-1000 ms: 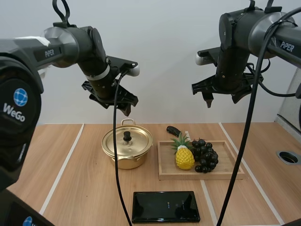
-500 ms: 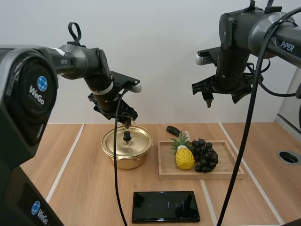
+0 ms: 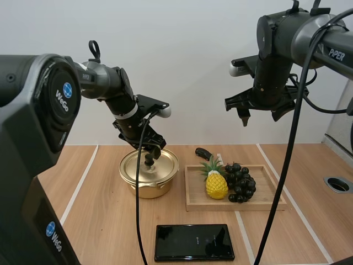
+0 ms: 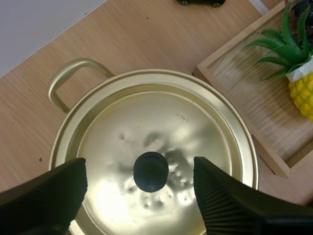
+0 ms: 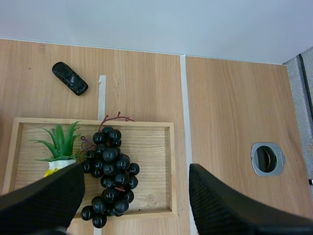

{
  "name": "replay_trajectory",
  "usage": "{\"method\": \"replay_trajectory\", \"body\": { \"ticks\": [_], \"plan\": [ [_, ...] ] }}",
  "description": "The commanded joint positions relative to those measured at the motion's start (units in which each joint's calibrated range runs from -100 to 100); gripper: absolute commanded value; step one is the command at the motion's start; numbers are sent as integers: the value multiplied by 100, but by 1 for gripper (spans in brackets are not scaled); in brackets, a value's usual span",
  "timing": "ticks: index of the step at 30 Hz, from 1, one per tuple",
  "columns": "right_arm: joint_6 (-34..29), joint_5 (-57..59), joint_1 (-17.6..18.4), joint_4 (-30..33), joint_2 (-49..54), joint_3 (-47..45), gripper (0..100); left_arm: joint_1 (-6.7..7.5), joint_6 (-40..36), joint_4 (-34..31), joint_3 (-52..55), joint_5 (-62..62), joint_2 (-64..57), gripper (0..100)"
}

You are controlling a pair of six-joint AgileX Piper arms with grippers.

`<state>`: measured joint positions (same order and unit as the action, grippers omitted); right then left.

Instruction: Open the pot, put the grape inside, and close it

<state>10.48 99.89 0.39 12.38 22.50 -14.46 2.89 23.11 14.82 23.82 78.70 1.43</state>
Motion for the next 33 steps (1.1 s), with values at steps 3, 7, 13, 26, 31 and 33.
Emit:
{"method": "replay_trajectory", "body": {
  "ticks": [3,7,13,26,31,33],
  "plan": [
    [27,11,-14,-12,69,3,100,16,82,119,12,66,114,100],
    [27,11,-14,-12,69,3,100,16,82,119,12,84,201,100],
    [27,11,-14,-12,69,3,100,16,90,119,58,126,317,100],
    [27,11,-14,-12,69,3,100,16,-251,119,67,-60,376,2],
    [27,11,-14,-12,69,3,100,16,-251,119,67,-62,376,2],
    [27,11,-14,-12,69,3,100,16,-251,119,67,-85,350,2]
  ]
}}
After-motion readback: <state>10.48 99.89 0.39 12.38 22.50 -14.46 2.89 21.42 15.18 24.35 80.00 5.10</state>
